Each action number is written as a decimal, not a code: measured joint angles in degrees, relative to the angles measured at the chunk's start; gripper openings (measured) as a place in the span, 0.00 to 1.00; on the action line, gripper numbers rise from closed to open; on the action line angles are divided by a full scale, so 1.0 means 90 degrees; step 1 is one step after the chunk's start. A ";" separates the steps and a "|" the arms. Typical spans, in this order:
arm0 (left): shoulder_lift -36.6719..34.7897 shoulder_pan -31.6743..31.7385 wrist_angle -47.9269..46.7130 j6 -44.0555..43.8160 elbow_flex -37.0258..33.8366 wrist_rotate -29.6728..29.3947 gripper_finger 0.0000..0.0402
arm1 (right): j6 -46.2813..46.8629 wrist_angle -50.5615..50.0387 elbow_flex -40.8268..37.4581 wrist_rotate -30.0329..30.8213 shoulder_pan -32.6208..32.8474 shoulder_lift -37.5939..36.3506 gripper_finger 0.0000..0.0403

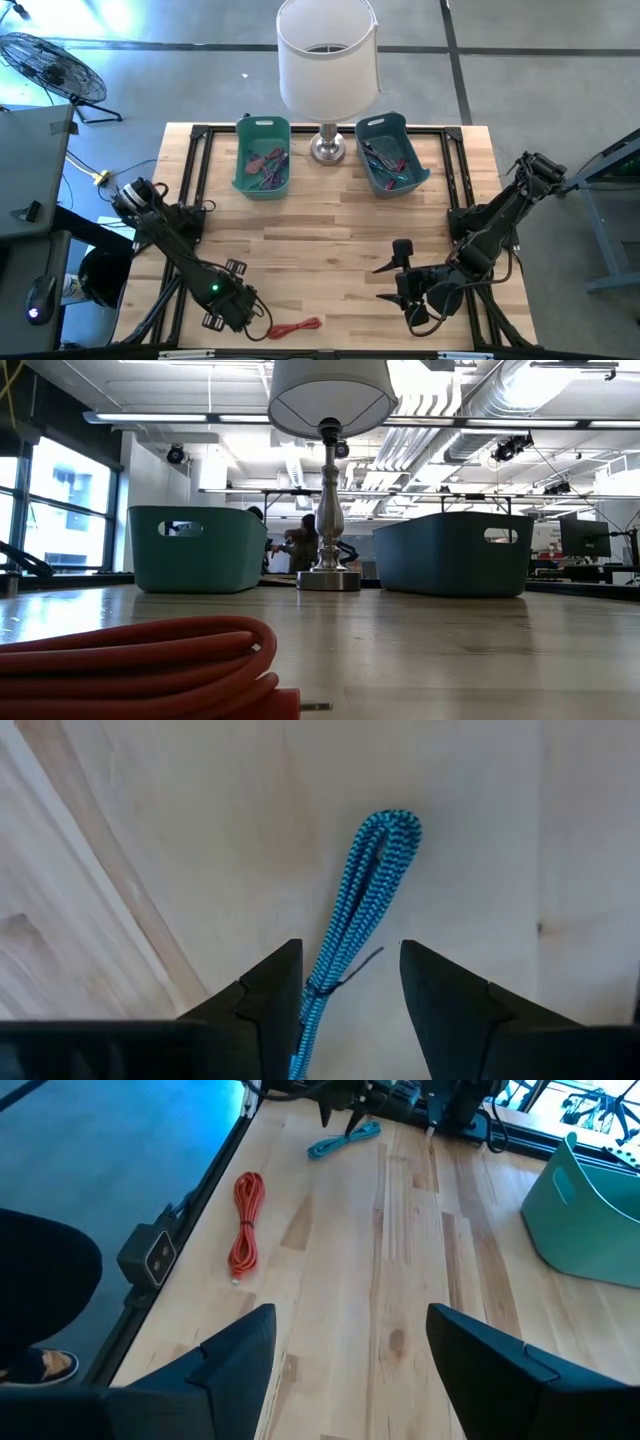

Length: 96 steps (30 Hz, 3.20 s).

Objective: Pick & Place USB Port
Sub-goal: Put the blue patterned charger cable into the blue bin

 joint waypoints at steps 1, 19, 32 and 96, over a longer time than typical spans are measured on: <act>0.0051 0.0000 -0.0003 0.0003 0.0000 0.0003 0.41 | -0.0009 -0.0002 0.0000 -0.0001 0.0000 0.0000 0.63; 0.0505 0.0002 0.0067 0.0054 0.0000 -0.0155 0.41 | -0.0039 -0.0008 0.0000 -0.0038 0.0005 0.0000 0.63; 0.0502 0.0004 0.0213 0.0023 0.0000 -0.0172 0.41 | 0.0116 -0.0005 0.0000 -0.0160 0.0005 0.0000 0.63; -0.0569 0.1872 0.3930 0.6527 0.3031 -0.6004 0.03 | -0.1722 0.0753 0.0000 0.0801 0.0252 0.0002 0.63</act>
